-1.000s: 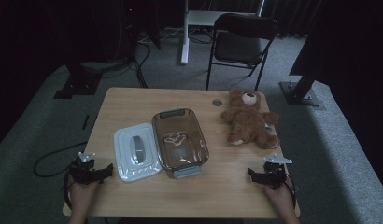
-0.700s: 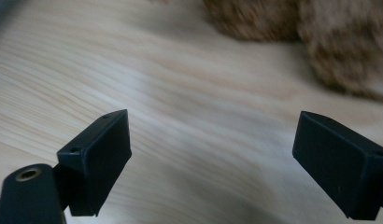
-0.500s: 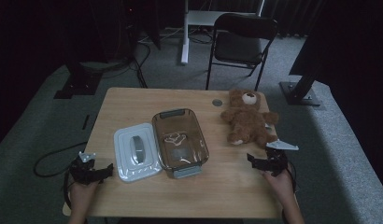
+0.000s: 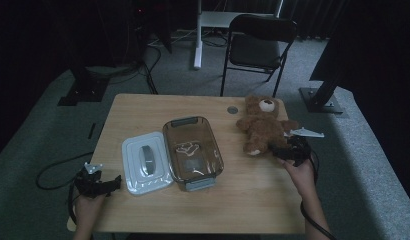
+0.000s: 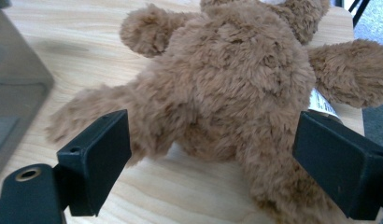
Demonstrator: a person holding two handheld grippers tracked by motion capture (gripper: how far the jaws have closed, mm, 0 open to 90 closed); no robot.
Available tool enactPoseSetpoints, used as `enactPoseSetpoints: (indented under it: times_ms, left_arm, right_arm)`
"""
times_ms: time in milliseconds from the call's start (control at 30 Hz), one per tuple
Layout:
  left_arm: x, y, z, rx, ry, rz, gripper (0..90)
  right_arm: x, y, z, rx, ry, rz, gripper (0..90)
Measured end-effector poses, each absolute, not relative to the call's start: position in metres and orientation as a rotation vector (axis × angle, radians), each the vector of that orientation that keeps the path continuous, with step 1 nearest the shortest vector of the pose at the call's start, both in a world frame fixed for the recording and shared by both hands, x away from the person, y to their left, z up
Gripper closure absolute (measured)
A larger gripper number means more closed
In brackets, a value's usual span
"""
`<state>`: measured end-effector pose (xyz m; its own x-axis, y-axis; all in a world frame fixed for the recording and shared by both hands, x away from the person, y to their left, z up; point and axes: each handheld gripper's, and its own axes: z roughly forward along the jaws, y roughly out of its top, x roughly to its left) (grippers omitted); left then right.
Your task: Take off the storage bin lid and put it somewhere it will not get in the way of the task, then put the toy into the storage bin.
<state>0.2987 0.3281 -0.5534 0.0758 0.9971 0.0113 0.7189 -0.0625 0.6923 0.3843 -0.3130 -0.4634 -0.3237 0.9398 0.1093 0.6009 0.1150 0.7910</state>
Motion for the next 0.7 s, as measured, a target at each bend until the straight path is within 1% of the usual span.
enactPoseSetpoints:
  times_ms: [700]
  left_arm:
    - [0.299,0.328,-0.553,1.837,1.695,0.693,0.6]
  right_arm:
    - [0.427,-0.301,-0.457,1.547,1.95,1.074,10.8]
